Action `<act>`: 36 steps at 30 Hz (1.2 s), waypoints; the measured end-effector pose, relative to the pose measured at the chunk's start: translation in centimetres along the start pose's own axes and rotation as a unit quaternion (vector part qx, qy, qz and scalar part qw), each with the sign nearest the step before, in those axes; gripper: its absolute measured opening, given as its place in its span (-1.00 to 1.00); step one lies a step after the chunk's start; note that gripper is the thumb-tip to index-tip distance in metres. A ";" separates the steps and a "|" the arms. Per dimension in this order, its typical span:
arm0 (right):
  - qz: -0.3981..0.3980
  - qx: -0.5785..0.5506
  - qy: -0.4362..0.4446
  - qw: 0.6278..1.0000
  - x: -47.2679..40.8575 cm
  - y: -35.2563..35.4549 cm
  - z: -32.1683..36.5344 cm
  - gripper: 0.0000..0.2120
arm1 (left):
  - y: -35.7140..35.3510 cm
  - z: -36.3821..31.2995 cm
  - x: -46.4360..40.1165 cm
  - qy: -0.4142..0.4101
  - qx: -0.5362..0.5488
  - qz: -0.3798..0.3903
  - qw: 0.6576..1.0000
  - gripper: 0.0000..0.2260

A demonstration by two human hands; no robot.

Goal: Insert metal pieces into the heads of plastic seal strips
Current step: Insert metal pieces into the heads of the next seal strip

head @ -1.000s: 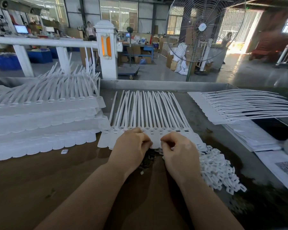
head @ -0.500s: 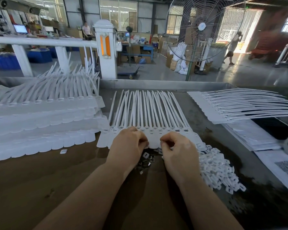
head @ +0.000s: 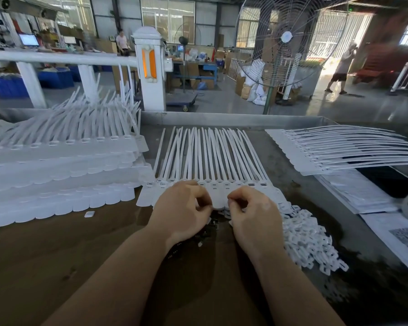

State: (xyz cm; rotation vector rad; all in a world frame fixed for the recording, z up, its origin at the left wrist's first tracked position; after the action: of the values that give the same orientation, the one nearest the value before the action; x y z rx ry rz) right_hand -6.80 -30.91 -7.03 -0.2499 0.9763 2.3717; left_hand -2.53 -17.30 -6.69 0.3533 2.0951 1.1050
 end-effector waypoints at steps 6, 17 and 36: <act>0.004 0.002 -0.006 1.000 0.1 0.0 0.1 -0.94 | 0.9 0.3 0.2 -0.016 -0.098 0.004 0.995 -0.80; -0.011 0.035 -0.007 0.999 0.1 0.0 -0.1 -0.95 | 0.2 0.4 0.1 -0.042 -0.098 0.088 0.990 -0.87; -0.002 0.137 0.031 0.990 0.0 -0.5 -0.1 -0.92 | 1.0 0.6 -1.0 0.097 0.234 -0.106 0.961 -0.90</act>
State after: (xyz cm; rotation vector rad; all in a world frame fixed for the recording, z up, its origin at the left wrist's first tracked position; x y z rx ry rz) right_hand -6.53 -30.64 -7.44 -0.2200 1.3125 2.2052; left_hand -1.50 -16.88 -5.68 0.2383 2.4975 0.5261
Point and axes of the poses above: each hand's wrist, its own x-axis away from the middle knuckle, its own y-axis out of the back of the hand, z = x × y, the point moved 3 cm from there along -x, towards the middle knuckle, and after that the axes turned 15 degrees about -y, right-handed, at the moved point
